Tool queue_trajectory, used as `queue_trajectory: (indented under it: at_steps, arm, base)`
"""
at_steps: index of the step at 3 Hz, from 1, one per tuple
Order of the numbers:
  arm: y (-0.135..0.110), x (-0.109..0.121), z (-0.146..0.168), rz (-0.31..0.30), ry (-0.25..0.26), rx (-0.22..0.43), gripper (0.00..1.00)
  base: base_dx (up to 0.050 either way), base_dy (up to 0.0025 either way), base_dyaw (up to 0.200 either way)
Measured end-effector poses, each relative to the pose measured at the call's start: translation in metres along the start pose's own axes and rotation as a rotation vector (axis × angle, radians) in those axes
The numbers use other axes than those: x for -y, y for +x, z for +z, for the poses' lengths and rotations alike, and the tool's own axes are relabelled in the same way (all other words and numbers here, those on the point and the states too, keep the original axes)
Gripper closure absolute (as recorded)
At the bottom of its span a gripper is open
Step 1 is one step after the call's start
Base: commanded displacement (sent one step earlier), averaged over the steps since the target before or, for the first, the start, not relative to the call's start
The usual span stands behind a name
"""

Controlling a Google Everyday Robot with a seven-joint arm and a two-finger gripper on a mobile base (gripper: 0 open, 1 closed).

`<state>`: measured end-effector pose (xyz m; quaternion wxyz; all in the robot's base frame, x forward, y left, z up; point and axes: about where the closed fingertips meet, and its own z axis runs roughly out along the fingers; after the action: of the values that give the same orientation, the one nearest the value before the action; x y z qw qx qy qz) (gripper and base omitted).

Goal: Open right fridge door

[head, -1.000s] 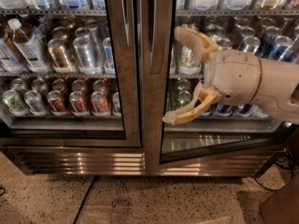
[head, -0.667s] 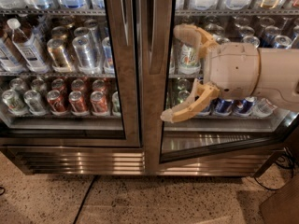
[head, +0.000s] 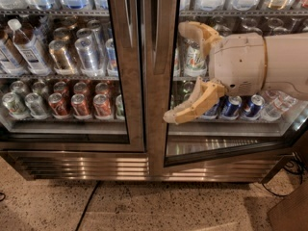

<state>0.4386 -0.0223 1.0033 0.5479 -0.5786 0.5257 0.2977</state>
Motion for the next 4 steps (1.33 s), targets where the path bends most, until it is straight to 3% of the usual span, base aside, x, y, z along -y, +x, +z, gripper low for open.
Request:
queue_trajectory:
  at_steps: [1,2,4]
  arm:
    - [0.0,0.0,0.0,0.0,0.0,0.0,0.0]
    - [0.0,0.0,0.0,0.0,0.0,0.0,0.18]
    - [-0.0001,0.0,0.0001,0.0,0.0,0.0,0.65]
  base:
    - [0.0,0.0,0.0]
    - [0.0,0.0,0.0]
    - [0.0,0.0,0.0]
